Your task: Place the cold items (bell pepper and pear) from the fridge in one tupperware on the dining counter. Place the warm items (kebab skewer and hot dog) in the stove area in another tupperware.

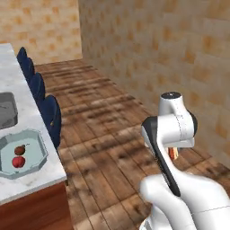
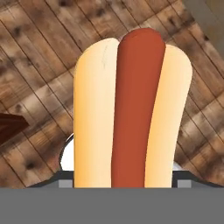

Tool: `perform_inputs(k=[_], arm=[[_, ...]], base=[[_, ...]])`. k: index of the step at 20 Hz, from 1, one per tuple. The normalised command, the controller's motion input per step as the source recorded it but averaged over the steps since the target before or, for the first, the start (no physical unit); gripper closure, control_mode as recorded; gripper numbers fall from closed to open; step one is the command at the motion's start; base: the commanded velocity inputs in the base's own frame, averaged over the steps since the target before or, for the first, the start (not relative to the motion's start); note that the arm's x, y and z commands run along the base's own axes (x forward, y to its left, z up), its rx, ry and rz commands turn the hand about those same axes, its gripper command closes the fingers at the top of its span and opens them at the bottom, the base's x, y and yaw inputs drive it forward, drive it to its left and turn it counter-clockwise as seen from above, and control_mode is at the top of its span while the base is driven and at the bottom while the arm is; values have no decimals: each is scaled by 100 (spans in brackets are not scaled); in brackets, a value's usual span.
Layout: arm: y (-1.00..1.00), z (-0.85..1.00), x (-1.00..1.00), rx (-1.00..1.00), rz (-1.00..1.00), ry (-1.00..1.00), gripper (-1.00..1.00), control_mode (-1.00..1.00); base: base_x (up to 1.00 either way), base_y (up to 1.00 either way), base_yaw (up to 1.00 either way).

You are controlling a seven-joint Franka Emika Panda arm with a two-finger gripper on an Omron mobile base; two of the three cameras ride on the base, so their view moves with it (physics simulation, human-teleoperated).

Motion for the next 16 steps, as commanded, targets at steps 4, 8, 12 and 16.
perform_inputs(k=[4, 8, 12, 16], arm=[[0, 0, 0, 0, 0, 0, 100, 100], [0, 0, 0, 0, 0, 0, 100, 100], [0, 0, 0, 0, 0, 0, 100, 100], [0, 0, 0, 0, 0, 0, 100, 100]], base=[[100, -73, 41], [100, -28, 40], [100, -34, 49], [100, -81, 41]])
